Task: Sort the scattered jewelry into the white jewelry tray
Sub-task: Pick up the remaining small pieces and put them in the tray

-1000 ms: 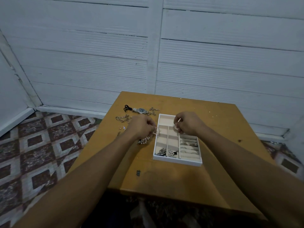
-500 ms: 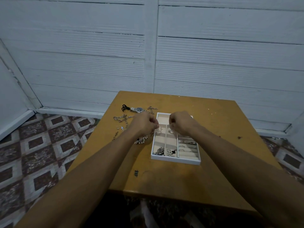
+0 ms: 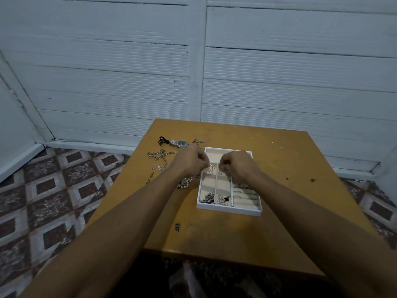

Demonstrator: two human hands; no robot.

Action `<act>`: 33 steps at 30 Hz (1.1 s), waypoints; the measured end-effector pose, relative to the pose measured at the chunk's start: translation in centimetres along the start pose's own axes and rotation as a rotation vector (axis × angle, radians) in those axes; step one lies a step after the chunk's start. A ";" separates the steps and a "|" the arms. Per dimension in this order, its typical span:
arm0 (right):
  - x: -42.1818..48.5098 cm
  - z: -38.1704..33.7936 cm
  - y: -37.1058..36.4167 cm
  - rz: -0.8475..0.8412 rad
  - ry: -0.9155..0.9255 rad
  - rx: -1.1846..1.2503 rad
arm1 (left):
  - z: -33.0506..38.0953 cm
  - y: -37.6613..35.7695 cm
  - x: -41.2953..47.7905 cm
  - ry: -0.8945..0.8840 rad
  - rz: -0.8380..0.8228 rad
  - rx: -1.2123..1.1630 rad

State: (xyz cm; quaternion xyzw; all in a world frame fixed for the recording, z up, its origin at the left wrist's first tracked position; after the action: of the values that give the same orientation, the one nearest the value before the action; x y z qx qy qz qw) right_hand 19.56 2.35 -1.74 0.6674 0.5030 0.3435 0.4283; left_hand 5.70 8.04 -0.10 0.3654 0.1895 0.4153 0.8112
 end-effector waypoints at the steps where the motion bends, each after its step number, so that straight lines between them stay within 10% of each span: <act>1: -0.1 0.0 -0.1 0.000 0.010 -0.017 | 0.0 -0.1 0.1 0.001 0.001 0.002; 33: -4.7 5.1 3.0 0.197 -0.088 0.290 | 2.1 -5.3 2.5 -0.012 0.051 0.187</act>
State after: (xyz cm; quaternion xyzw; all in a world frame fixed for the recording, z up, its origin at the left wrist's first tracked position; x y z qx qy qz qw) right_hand 23.98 -3.72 -1.16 0.7827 0.4601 0.2781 0.3136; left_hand 11.29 7.07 -2.71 0.4468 0.2131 0.4140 0.7639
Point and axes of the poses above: each hand's wrist, its own x-axis towards the middle knuckle, its own y-axis out of the back of the hand, z = x × y, the point moved 7 cm from there along x, towards the middle knuckle
